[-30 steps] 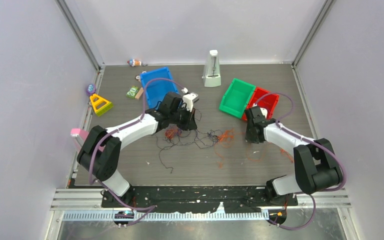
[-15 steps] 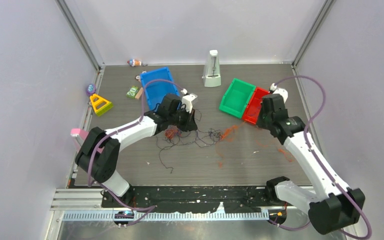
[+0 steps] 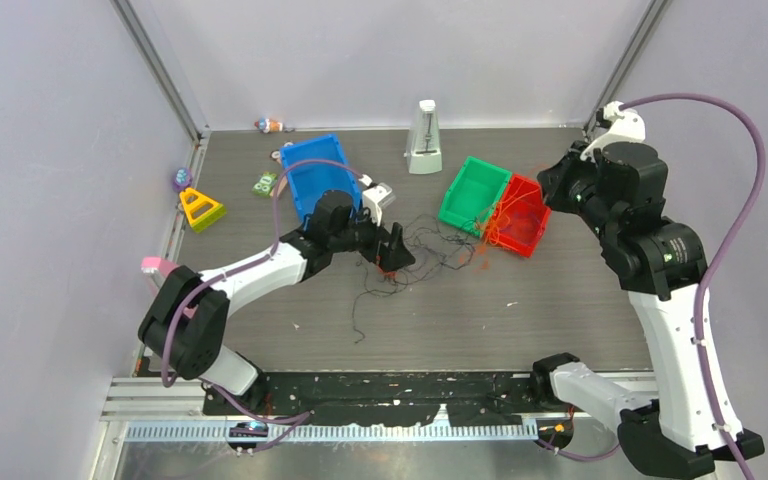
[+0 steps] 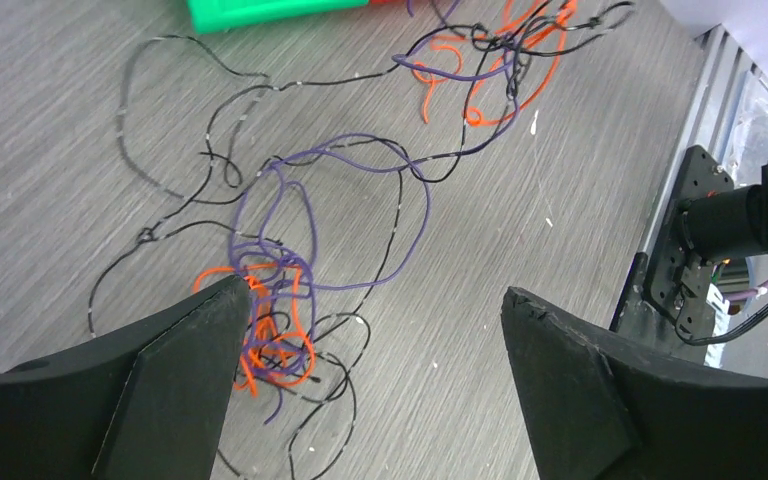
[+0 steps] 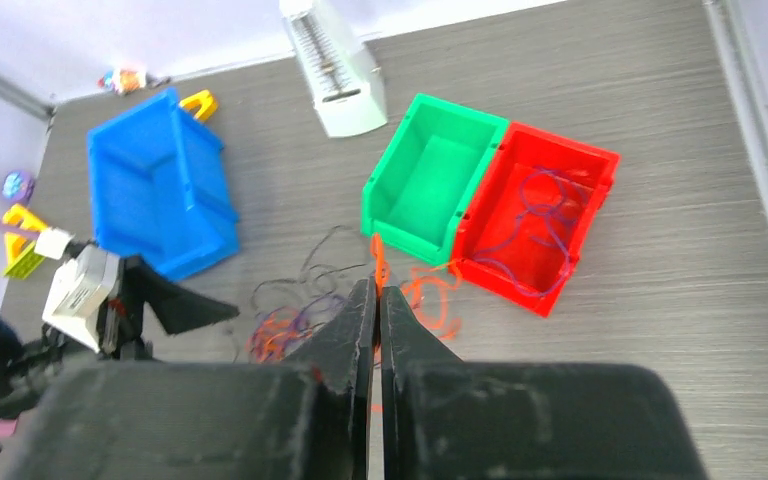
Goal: Untangle the cables
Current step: Untie the cable.
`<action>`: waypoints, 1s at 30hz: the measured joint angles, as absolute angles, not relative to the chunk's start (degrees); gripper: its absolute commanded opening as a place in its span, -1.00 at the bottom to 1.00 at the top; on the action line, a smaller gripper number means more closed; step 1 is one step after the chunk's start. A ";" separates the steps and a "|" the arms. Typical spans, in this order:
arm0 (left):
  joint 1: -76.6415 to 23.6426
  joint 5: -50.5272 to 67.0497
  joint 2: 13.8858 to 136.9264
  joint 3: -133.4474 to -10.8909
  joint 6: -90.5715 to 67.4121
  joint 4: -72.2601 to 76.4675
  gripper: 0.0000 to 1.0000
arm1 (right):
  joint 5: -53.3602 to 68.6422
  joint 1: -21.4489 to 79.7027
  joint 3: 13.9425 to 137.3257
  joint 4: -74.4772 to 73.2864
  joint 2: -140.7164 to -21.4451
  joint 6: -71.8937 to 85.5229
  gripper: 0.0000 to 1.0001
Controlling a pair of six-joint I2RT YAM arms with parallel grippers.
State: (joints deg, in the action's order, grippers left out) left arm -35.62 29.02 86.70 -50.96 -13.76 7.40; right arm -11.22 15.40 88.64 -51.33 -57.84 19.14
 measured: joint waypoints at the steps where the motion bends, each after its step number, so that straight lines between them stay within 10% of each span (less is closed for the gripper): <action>1: -35.77 29.15 86.70 -50.98 -13.74 8.62 0.93 | -9.91 15.40 89.23 -51.77 -58.22 18.96 -0.89; 30: -44.80 32.23 105.60 -79.31 -14.74 10.96 0.09 | 10.09 15.42 95.15 -55.33 -65.25 15.22 -0.89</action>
